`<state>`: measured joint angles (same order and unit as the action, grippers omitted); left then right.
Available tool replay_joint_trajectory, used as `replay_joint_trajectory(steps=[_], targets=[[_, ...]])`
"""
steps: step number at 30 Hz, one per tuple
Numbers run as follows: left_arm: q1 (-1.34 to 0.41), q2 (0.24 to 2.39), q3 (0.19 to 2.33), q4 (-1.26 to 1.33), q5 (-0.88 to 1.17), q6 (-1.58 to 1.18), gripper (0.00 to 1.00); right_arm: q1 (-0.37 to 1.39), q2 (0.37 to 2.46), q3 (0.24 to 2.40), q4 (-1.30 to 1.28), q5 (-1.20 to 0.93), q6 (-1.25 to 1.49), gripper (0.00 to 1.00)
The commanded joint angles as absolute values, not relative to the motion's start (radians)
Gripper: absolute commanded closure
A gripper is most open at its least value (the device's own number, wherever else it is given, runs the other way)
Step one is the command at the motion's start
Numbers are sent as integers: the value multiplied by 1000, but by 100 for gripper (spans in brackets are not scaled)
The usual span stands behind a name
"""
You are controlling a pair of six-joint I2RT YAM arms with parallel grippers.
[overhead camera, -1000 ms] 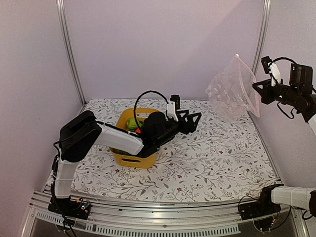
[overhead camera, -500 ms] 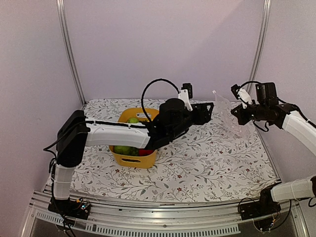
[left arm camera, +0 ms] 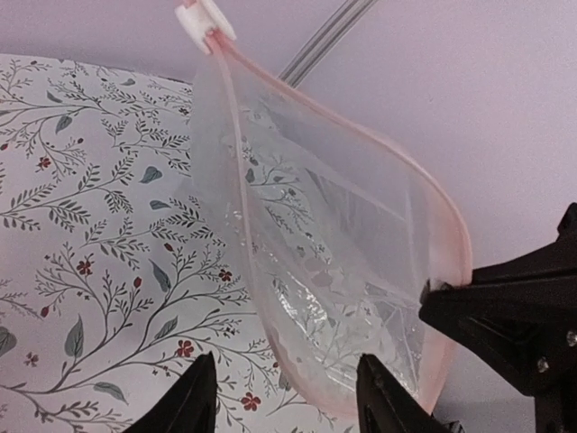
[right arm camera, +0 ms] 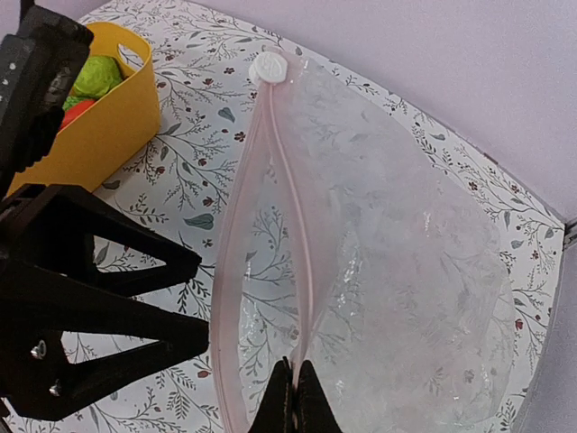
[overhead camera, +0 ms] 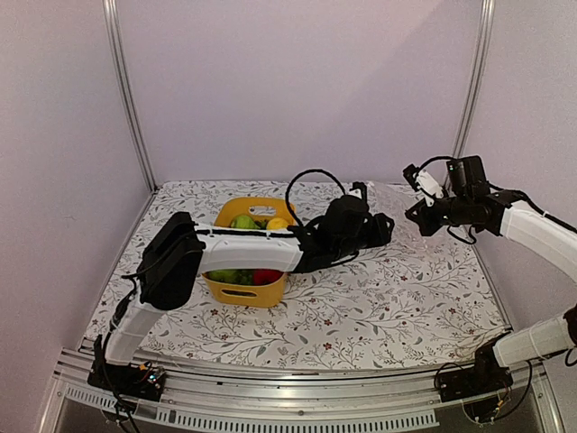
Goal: Place the food in the zip-top bag and seal the zipper
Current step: Open the zipper food storage bag.
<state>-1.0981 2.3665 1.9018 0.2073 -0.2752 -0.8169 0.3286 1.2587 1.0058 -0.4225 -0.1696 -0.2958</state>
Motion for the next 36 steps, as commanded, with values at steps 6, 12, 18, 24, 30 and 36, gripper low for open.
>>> replay_joint_trajectory(steps=[6,12,18,24,30,36], targets=[[-1045,2501,2061,94,-203,-947,74,378,1261,980,-420,-220,-308,100],[-1031,2512,2043,84,-220,-993,100,379,1249,998,-396,12,-304,100],[-1029,2495,2011,66,-235,-993,100,377,1216,1028,-348,270,-325,100],[-1031,2487,2015,96,-222,-953,100,377,1229,1040,-358,234,-320,100],[-1037,2414,1987,205,-181,-712,46,332,1260,1072,-351,184,-309,100],[-1043,2256,1869,151,-204,-597,30,297,1299,1125,-352,151,-300,100]])
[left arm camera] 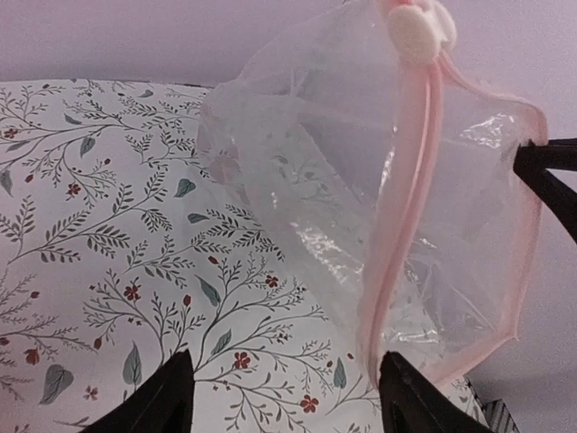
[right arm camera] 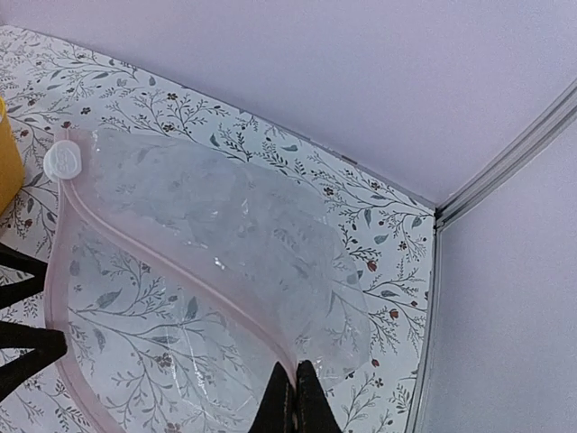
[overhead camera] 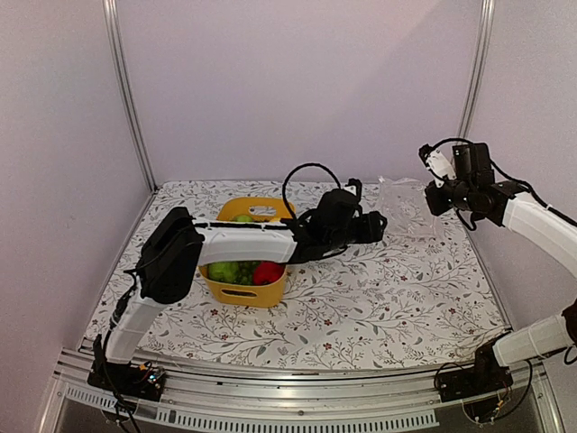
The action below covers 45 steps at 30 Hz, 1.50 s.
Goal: Place the food in the zip-top bag and seal the zipper
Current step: Open the zipper food storage bag, then pick up the fake vegetable from the bin.
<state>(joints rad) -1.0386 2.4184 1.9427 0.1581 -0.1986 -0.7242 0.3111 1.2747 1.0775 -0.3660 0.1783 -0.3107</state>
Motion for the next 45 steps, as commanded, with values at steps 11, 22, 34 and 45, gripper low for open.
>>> replay_joint_trajectory(steps=[11,22,34,45], targets=[[-1048,1827,1501,-43,-255,-375,24,291,1365,1139,-333,25,-299,100],[-930,1628,1416,-626,-407,-451,22,289,1324,1070,-299,-129,-302,100],[-844,1714,1452,-946,-409,-658,30,287,1274,985,-246,-182,-312,100],[-835,1950,1599,-1230,-512,-778,23,289,1253,945,-234,-266,-298,100]])
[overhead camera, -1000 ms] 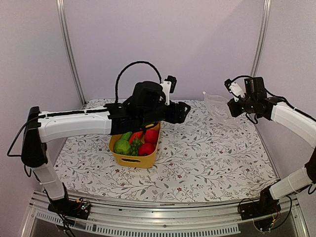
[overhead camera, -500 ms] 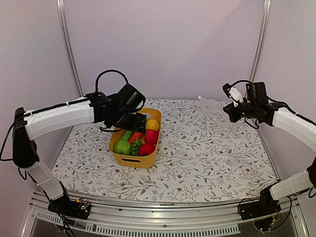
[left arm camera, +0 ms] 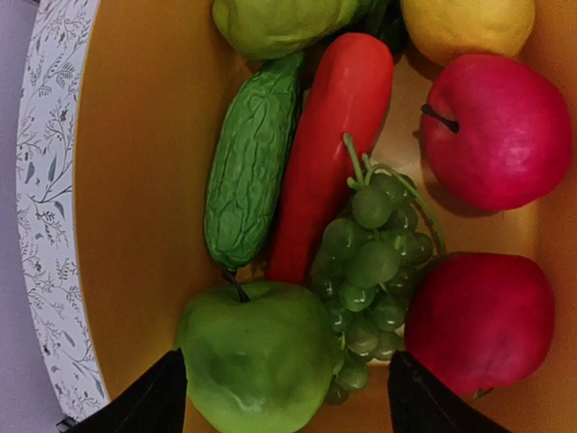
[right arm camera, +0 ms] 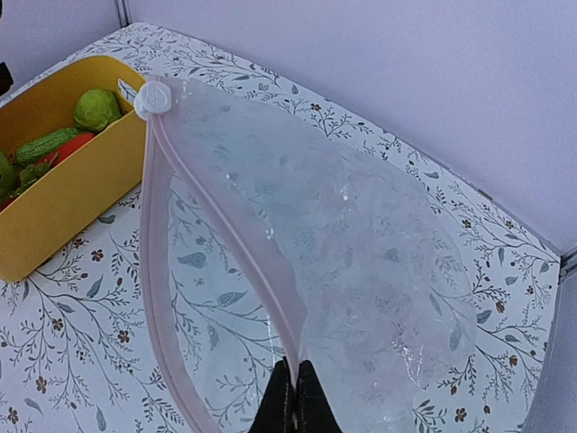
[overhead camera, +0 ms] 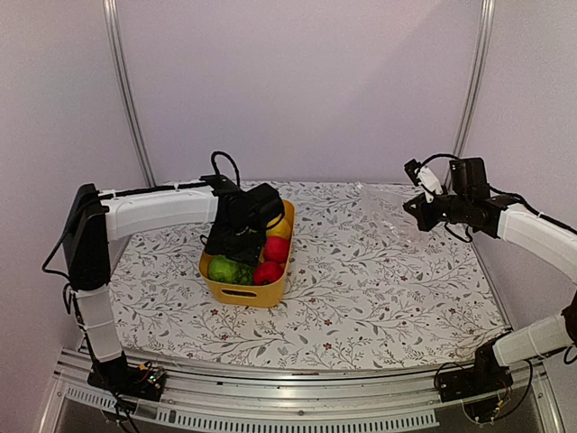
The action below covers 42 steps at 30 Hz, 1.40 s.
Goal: Place the food in the zip-top bag and seal the zipper
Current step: Pick up the fake vegetable from the bin.
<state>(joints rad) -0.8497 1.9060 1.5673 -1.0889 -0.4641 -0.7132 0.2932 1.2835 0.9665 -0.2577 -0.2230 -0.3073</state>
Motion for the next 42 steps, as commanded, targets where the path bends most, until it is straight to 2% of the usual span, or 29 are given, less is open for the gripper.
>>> replay_joint_trajectory(steps=[1,5,11,15,24,29,42], targets=[[-834,1959,1600,-1239,-514,-787,22,289,1250,942,-234,-267,-298,100],[-832,1983,1583,-1252,-511,-800,18,288,1241,934,-232,-269,-299,100],[-826,2018,1561,-1211,-480,-785,20,288,1239,934,-234,-270,-297,100],[-825,2028,1562,-1201,-486,-777,27,287,1228,929,-235,-264,-296,100],[-825,1992,1565,-1197,-514,-770,52,288,1213,923,-238,-247,-297,100],[-831,1974,1621,-1207,-549,-729,60,288,1225,950,-267,-240,-299,100],[-866,1904,1799,-1171,-660,-576,63,289,1280,1124,-477,-205,-353,100]])
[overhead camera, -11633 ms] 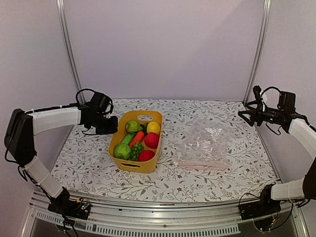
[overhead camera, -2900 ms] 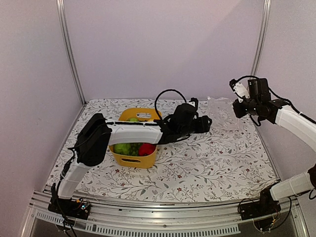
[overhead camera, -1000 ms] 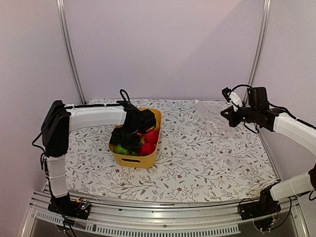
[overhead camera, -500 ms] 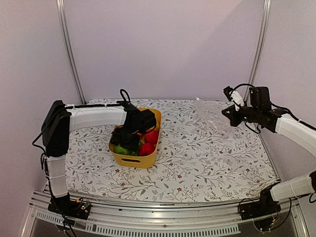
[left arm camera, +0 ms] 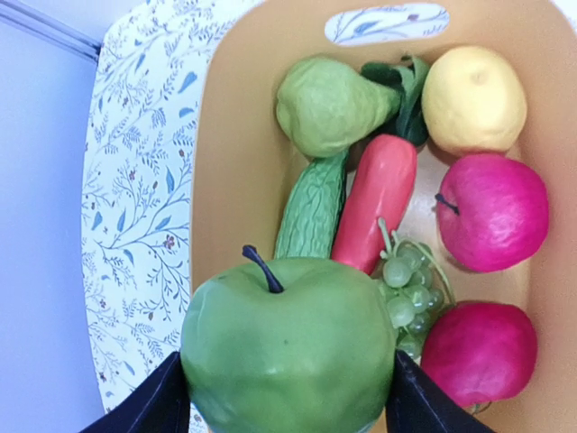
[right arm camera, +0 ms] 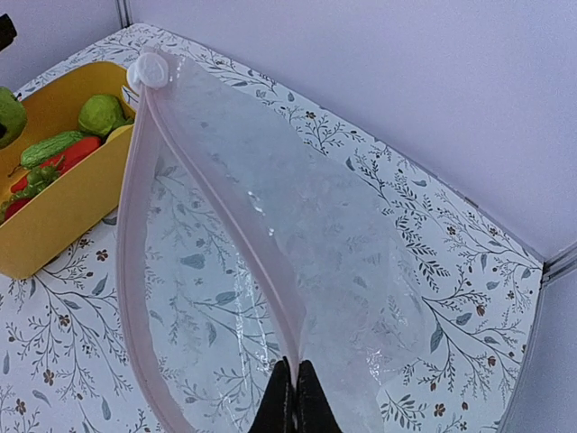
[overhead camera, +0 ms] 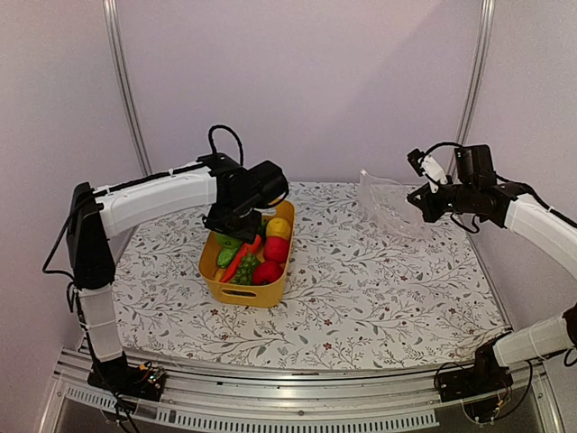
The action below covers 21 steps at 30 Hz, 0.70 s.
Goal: Place the food in the zip-top bag and seal the zipper
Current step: Pick up the fake vegetable from the bin.
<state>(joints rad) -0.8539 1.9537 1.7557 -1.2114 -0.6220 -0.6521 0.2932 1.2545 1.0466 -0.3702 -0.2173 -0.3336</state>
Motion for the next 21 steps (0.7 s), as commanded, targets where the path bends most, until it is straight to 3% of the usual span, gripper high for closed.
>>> replay_joint_trajectory(steps=[1,11,21], targets=[[-869,1891,1801,-1146,-648,-561,63,289,1289,1140,-505,-214,-353,100],[-987,1674,1650,-658,-521,-404,73,294,1296,1213,-629,-306,-362,100],[-1102,1476,1282,162,-214,-308,72,329,1321,1296,-745,-395,-335,100]])
